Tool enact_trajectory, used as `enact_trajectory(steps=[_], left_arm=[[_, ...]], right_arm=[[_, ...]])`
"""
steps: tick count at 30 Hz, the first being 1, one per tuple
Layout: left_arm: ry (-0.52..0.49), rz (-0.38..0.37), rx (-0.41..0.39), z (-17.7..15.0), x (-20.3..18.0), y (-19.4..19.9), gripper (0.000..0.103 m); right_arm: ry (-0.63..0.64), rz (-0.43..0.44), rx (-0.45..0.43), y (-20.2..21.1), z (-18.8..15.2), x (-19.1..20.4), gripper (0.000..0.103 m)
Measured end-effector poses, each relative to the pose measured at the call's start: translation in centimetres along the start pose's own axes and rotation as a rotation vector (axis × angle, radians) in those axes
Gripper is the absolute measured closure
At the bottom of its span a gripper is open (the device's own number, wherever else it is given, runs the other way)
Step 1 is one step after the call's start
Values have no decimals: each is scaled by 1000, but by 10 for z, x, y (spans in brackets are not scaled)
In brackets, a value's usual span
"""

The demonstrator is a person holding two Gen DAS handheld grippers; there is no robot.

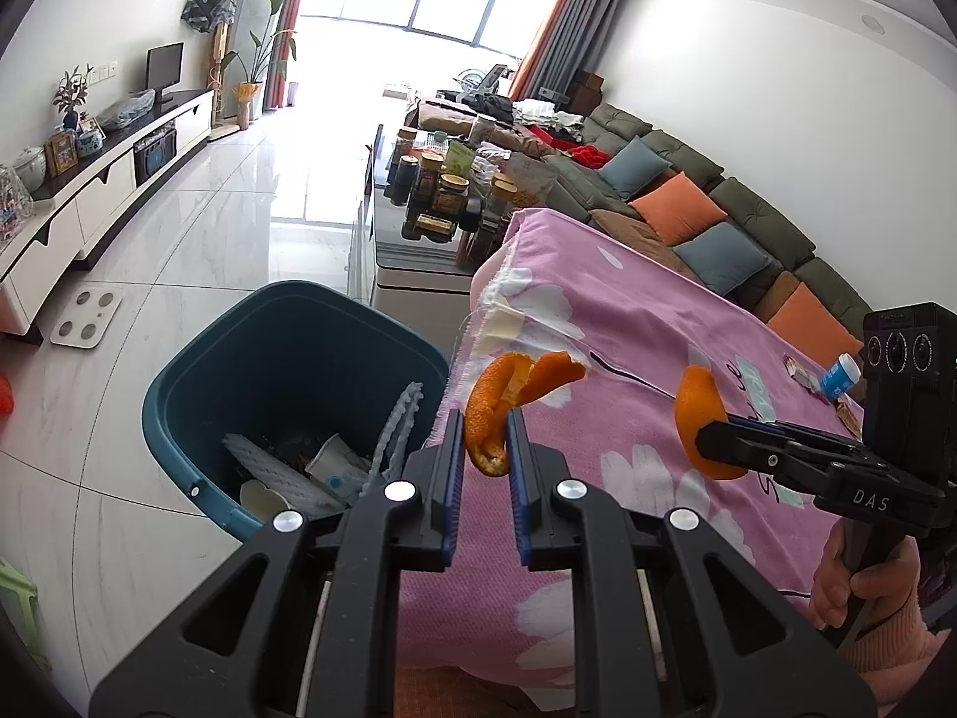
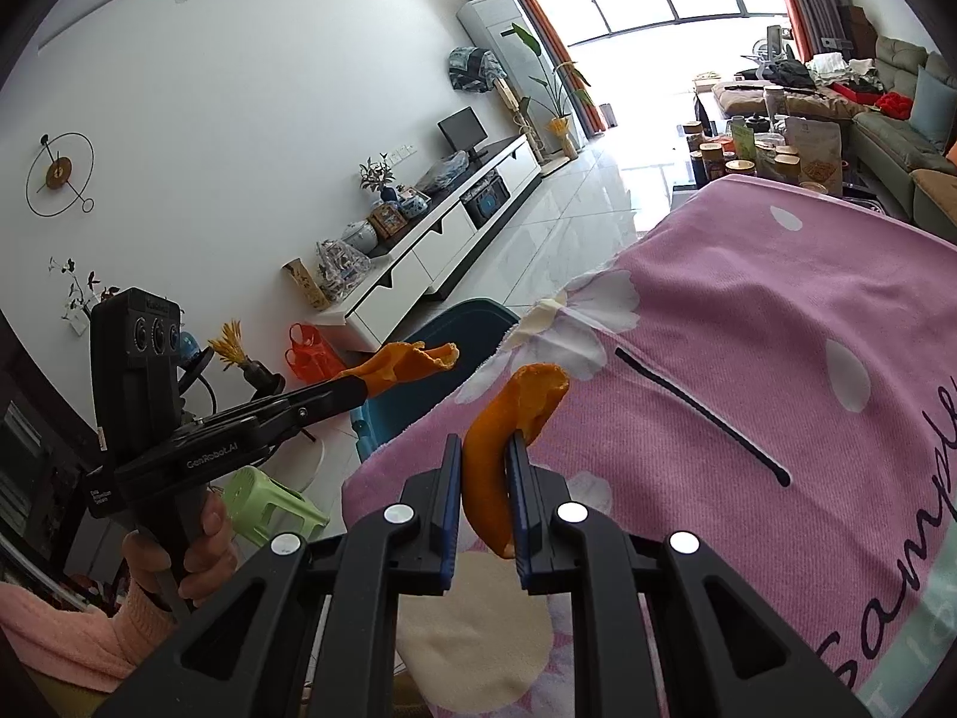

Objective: Collect trash
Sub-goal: 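Lift both orange peels and carry them over the teal wastebasket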

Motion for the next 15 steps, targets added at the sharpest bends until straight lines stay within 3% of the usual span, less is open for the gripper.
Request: enact_trajectory(steps=[15], left_arm=[[45,45,-33,7,26,11,89]], right_arm=[[56,56,34,-34,21,22,90]])
Point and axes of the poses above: each gripper's, at about its wrist camera, not at the fingertips, and y roughly against the way its jaws point, x to its left, z to its top, the point moved 4 cm from there along -y, roughly the way its jaws point, and after that the axes turned 10 degrees about y, right-handed, at the moved point
